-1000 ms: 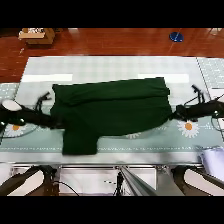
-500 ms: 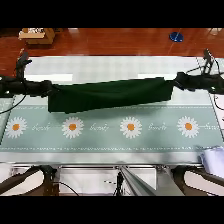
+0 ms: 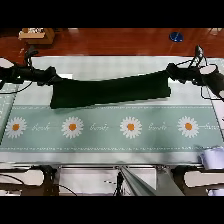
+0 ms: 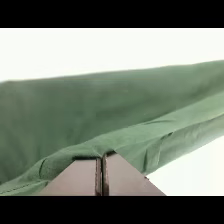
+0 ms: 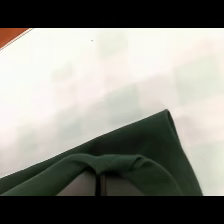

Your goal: Fold the shirts.

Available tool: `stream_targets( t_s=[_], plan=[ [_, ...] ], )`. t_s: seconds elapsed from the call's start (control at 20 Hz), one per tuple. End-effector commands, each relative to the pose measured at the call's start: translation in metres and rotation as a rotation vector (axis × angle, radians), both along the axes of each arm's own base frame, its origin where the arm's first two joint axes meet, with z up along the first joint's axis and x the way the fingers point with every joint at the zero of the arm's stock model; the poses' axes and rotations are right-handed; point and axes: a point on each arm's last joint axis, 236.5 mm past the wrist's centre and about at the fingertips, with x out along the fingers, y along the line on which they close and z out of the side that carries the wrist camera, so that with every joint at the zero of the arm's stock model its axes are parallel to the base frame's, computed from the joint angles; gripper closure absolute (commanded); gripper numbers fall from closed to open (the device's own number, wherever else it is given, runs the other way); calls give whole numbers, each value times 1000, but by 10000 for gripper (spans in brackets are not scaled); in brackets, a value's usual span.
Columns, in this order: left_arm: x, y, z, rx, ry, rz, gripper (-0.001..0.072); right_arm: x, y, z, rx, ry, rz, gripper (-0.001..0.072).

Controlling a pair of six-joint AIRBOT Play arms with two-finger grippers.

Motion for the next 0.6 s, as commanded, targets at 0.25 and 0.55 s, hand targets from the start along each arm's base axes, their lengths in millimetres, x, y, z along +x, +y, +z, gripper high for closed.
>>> stream_targets(
  t_s=[0.25, 0.55],
  plan=[
    [24, -5, -43, -83, 70, 15, 617, 2, 9, -41, -66, 49, 37, 682],
    [-8, 19, -38, -114, 161, -28, 190, -17, -6, -49, -151, 114, 114, 681]
  ],
)
